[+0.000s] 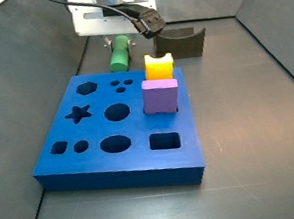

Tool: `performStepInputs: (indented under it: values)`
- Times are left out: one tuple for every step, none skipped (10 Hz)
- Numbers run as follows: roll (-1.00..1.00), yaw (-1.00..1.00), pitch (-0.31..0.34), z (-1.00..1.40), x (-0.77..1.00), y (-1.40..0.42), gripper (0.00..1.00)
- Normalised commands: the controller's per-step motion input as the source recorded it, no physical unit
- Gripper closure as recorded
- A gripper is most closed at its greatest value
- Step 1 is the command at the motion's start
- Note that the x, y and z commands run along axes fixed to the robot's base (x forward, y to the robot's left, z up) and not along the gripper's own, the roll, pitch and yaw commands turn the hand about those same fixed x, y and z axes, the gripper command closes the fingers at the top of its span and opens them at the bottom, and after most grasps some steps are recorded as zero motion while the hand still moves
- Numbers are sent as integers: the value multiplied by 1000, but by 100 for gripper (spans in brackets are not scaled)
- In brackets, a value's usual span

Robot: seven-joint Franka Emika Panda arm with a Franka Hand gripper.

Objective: Pick up the oval object. Move up. Place the oval object on the fixture. Regrasp the oval object. Move to above the board. Insert the oval object.
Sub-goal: Move up, then place the oval object on the fixture.

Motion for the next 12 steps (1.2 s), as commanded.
performStepInputs:
  values:
    - [0,0,0,833,0,0,100]
    - [8,2,-2,813,-5,49,100]
    - [11,-5,-1,722,-18,39,100]
    - [15,-13,10,554,-20,25,100]
    - [17,-16,20,459,-20,21,100]
    - [26,-21,30,208,-15,17,100]
    - [0,0,0,1000,0,0,100]
    - [4,-2,0,1000,3,-1,100]
    - [7,-4,15,1000,-5,0,100]
    - [11,-6,19,1000,-9,2,100]
    - [16,-8,24,1000,-14,5,100]
    - [24,-12,26,1000,-17,10,100]
